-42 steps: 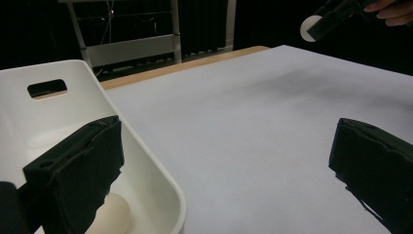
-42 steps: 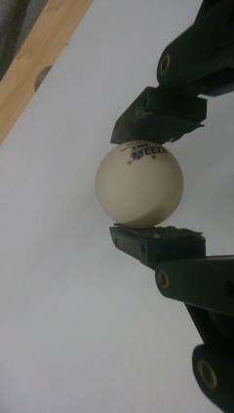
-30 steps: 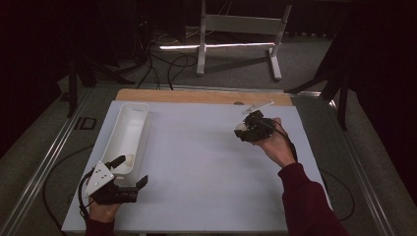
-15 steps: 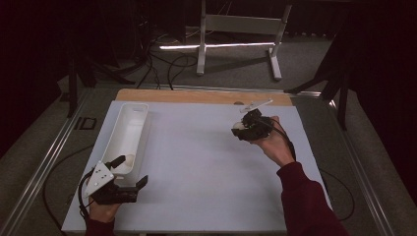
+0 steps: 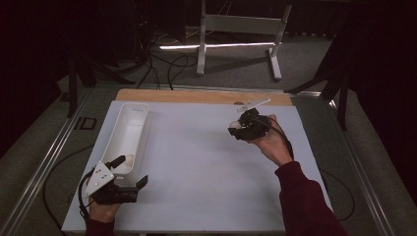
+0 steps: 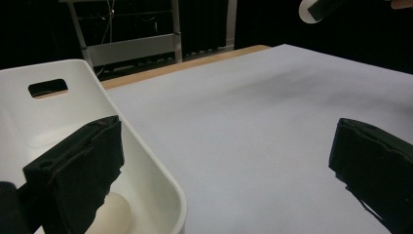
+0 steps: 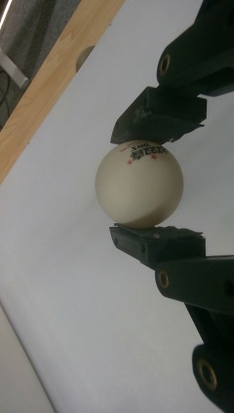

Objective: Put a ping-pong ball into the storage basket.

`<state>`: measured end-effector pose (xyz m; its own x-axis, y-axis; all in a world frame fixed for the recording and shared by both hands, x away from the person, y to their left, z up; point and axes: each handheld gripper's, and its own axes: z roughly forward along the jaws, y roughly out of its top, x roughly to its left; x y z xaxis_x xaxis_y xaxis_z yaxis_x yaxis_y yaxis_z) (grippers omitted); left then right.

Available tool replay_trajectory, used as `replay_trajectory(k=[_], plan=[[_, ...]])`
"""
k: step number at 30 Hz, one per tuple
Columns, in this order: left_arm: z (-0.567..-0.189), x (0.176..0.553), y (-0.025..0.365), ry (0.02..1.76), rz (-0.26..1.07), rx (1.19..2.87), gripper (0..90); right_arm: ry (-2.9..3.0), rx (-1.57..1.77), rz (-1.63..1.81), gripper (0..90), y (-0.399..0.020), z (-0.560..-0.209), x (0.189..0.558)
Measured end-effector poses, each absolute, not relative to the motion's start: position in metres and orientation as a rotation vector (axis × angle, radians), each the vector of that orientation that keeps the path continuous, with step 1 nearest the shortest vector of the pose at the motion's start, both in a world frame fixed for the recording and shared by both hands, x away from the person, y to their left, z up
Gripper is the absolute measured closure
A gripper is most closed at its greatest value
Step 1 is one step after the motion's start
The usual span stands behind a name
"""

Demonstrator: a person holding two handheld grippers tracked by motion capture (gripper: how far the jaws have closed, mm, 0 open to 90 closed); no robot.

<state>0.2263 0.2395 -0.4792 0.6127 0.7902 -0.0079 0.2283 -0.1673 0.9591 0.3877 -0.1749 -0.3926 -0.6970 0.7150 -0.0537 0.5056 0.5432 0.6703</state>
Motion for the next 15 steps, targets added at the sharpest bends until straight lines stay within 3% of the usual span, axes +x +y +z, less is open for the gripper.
replay_trajectory(k=[15], plan=[[-0.4791, 0.2261, 0.2397, 0.844, 0.621, 1.706, 0.3, 2.472, 0.96, 0.959, 50.8, -0.1643, -0.386, 0.3831]])
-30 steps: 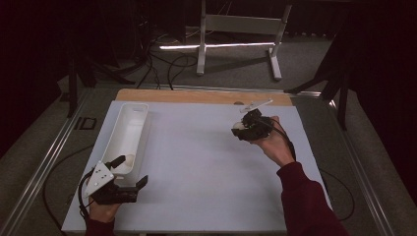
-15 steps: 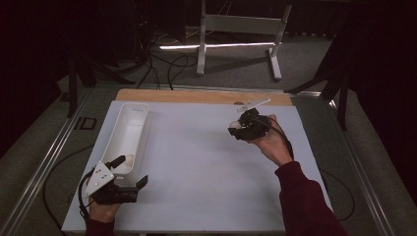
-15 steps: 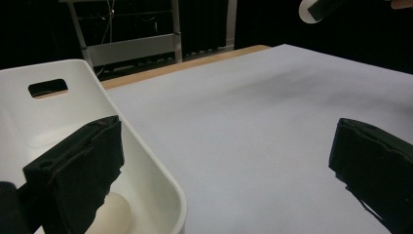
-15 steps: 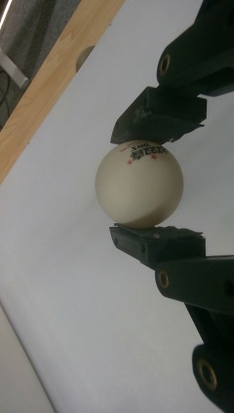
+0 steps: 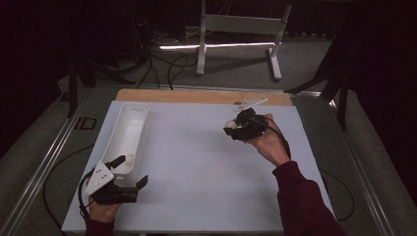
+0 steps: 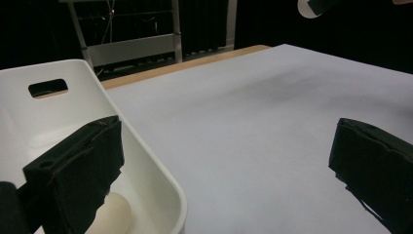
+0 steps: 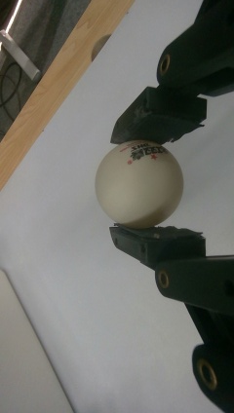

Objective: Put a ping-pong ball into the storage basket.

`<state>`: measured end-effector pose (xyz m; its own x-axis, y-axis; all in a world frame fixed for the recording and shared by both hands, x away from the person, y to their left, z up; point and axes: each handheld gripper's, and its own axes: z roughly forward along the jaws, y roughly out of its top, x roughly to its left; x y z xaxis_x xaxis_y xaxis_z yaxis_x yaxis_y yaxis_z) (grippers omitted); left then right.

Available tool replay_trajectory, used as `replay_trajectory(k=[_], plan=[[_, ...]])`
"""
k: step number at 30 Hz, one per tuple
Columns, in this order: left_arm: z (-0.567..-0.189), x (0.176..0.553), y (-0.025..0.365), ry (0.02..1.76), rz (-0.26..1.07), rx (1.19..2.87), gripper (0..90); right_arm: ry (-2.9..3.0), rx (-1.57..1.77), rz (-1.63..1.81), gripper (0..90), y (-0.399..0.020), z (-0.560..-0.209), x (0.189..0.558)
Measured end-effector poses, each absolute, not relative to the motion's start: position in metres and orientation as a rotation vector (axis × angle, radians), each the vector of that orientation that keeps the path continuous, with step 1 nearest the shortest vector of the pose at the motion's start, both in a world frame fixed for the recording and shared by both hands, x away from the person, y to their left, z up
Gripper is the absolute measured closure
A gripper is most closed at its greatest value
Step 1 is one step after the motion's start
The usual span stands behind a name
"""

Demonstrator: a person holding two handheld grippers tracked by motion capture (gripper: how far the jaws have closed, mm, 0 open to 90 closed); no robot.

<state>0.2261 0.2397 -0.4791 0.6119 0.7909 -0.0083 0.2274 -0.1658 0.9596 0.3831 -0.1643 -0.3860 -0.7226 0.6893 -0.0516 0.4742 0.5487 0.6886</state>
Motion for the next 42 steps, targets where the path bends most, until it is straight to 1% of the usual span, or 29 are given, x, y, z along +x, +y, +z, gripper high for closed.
replay_trajectory(k=[42], plan=[[-0.479, 0.226, 0.24, 0.843, 0.62, 1.707, 0.3, 2.511, 0.873, 1.045, 50.8, -0.136, -0.373, 0.377]])
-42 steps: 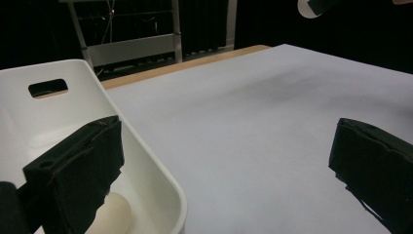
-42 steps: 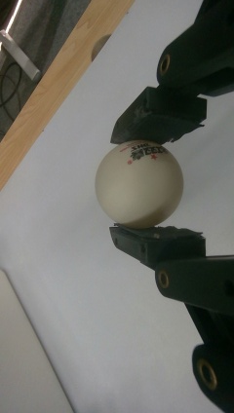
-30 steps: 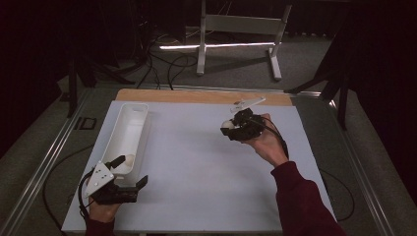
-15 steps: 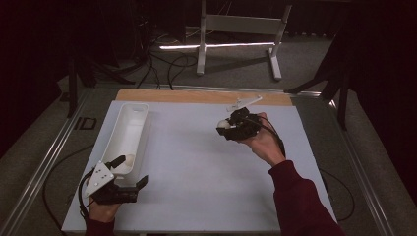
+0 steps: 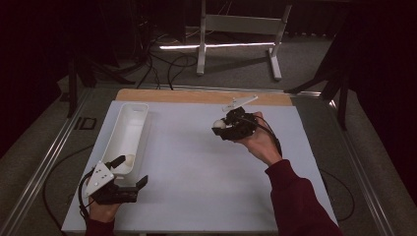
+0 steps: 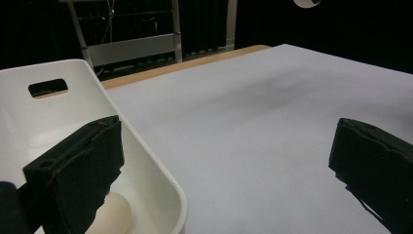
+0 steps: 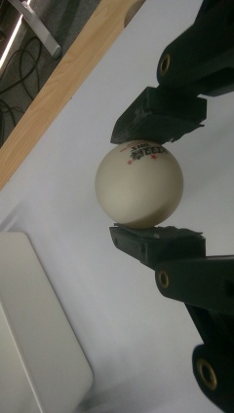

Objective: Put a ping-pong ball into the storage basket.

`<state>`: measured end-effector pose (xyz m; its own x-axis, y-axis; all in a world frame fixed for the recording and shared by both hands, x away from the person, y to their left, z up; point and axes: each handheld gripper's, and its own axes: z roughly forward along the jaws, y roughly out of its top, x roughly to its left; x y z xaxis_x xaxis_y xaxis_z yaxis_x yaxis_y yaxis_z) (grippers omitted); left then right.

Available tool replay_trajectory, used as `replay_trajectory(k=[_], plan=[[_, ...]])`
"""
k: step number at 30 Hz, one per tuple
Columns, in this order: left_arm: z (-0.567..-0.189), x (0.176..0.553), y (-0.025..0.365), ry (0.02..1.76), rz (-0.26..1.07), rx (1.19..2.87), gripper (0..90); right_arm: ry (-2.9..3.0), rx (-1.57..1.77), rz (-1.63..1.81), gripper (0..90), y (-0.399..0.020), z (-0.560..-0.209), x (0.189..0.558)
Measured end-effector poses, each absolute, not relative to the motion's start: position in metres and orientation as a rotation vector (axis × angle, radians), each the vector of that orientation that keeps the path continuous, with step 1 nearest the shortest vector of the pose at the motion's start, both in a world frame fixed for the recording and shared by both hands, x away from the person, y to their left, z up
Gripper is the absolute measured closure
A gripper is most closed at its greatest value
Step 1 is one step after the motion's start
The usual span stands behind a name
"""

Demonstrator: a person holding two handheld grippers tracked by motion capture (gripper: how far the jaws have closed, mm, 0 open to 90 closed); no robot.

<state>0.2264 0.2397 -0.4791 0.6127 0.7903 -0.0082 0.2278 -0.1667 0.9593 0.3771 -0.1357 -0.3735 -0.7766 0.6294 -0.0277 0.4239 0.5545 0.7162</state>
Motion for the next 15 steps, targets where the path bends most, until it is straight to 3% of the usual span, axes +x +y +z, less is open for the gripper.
replay_trajectory(k=[15], plan=[[-0.479, 0.226, 0.24, 0.843, 0.62, 1.708, 0.3, 2.523, 0.849, 1.072, 50.8, -0.125, -0.37, 0.375]])
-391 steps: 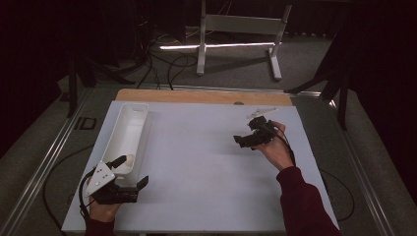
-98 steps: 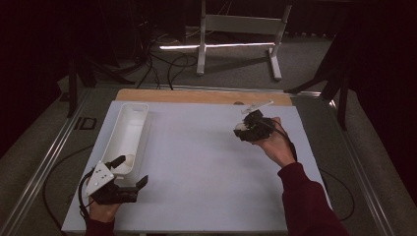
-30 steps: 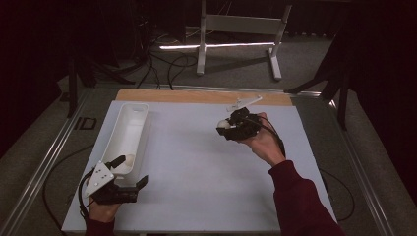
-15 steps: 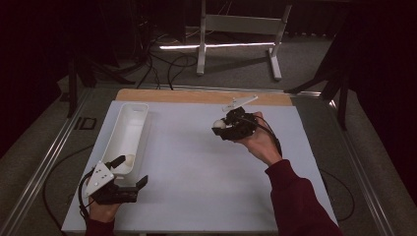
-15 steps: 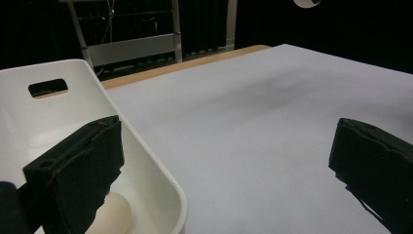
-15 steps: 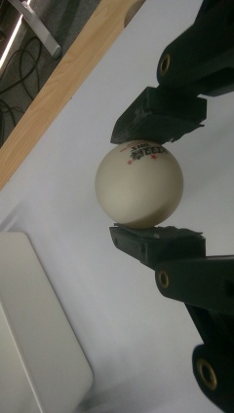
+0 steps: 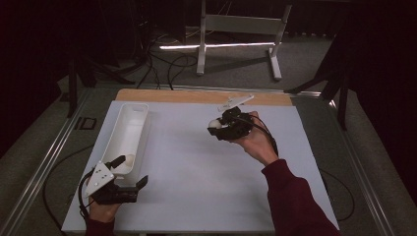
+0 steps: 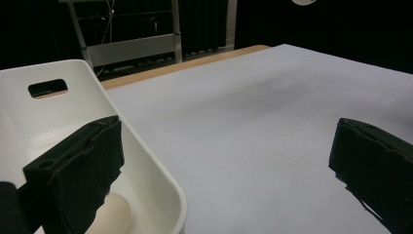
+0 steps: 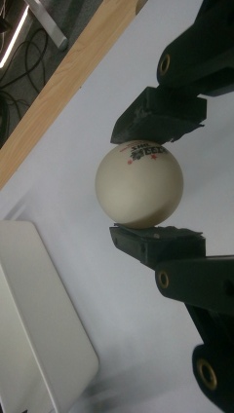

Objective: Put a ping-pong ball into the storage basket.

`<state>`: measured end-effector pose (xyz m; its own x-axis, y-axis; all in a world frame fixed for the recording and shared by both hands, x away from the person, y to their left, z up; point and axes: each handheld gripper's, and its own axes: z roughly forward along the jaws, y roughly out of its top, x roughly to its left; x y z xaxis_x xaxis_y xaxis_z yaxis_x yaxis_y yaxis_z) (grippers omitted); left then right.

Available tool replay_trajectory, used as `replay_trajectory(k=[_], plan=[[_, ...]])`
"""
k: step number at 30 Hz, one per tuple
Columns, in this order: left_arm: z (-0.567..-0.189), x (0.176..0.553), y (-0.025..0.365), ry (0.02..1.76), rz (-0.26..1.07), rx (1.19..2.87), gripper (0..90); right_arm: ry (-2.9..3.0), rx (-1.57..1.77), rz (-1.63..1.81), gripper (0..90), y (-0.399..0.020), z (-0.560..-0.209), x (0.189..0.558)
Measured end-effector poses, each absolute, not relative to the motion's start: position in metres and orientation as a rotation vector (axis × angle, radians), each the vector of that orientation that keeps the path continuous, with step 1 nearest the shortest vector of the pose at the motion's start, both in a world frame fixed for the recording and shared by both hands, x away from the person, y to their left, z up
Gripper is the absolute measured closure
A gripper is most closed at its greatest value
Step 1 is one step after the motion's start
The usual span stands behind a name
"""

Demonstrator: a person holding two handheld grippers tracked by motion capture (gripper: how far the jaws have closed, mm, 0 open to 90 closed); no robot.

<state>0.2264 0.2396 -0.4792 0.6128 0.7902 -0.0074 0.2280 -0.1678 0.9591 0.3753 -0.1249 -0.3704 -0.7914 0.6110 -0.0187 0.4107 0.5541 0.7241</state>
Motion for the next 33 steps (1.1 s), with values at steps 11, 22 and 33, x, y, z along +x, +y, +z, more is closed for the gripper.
replay_trajectory(k=[11, 22, 33], plan=[[-0.479, 0.226, 0.239, 0.841, 0.62, 1.708, 0.3, 2.532, 0.831, 1.098, 50.8, -0.119, -0.369, 0.374], [-0.479, 0.226, 0.239, 0.841, 0.62, 1.709, 0.3, 2.541, 0.815, 1.121, 50.8, -0.111, -0.368, 0.373], [-0.479, 0.226, 0.239, 0.841, 0.621, 1.708, 0.3, 2.552, 0.797, 1.127, 50.8, -0.104, -0.367, 0.372]])
